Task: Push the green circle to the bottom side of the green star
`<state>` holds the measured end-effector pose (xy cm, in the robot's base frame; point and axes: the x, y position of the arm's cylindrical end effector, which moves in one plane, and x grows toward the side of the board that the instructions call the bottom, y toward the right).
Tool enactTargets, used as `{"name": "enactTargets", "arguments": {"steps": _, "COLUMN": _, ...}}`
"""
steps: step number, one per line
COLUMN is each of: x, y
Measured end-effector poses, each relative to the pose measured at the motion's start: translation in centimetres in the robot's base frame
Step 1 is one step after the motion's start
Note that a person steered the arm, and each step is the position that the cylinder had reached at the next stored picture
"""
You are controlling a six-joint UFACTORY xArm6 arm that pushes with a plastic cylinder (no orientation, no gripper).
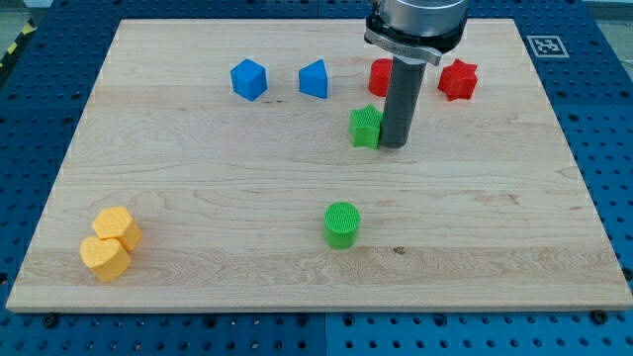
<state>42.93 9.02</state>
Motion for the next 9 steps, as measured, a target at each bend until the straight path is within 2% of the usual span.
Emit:
{"name": "enactTargets", "arguments": {"steps": 2, "x": 3.5, "y": 0.4}}
{"name": "enactTargets", "arguments": {"steps": 3, "x": 4.1, "y": -2.2}}
{"name": "enactTargets", "arguments": {"steps": 4, "x": 6.0, "y": -7.5}}
{"name": "enactTargets", "arguments": {"steps": 5, "x": 9.3, "y": -11.9}}
{"name": "enactTargets", "arguments": {"steps": 6, "x": 13.4, "y": -13.7}}
{"name": "enactTargets", "arguments": {"steps": 7, "x": 15.8, "y": -11.7}}
{"name": "enactTargets", "arguments": {"steps": 9, "x": 15.1, "y": -10.8}}
